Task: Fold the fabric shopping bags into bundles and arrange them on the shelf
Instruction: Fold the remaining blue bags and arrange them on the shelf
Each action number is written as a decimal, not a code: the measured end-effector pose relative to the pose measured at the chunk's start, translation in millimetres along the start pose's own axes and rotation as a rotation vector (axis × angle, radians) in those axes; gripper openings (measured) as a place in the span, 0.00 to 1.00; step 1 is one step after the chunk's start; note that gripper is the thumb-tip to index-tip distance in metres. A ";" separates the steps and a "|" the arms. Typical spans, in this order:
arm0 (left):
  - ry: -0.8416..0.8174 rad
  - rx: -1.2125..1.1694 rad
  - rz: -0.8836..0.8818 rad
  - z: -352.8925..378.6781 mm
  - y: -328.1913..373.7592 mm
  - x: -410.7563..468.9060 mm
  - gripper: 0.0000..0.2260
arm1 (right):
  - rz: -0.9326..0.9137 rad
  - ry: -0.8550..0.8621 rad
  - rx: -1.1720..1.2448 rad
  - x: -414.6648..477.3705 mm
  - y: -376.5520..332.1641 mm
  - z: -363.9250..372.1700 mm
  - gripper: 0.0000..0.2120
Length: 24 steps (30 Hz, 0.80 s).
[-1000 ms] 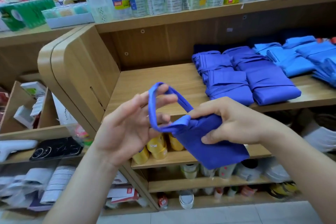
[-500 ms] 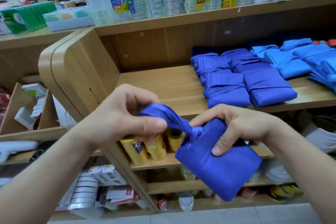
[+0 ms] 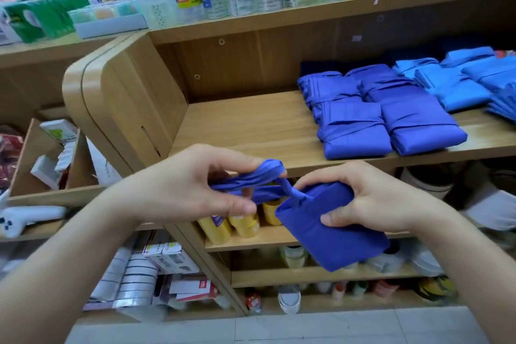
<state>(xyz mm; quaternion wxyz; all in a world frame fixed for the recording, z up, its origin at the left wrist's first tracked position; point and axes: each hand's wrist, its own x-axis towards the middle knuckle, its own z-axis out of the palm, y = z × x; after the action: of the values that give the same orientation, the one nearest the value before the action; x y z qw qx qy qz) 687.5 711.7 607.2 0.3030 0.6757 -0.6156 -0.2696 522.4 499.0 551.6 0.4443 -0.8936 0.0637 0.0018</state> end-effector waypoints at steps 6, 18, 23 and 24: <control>-0.161 -0.733 -0.043 9.2 -37.8 -11.9 0.25 | -0.154 0.146 -0.072 -5.2 0.5 9.3 0.21; 0.184 -1.438 -0.086 76.4 -42.8 12.4 0.16 | -0.372 0.478 0.422 1.9 -1.2 35.2 0.24; 0.418 -1.152 -0.273 76.3 -12.9 25.9 0.14 | -0.341 0.564 0.480 3.9 3.7 42.9 0.25; 0.436 -1.111 -0.288 76.7 -11.3 27.4 0.14 | -0.369 0.560 0.383 1.6 2.4 43.4 0.28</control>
<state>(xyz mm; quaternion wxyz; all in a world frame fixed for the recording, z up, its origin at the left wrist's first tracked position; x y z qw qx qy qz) 641.2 679.1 547.6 0.6893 0.5327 -0.2096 -0.4440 526.0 531.8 523.3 0.5612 -0.7570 0.0201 -0.3342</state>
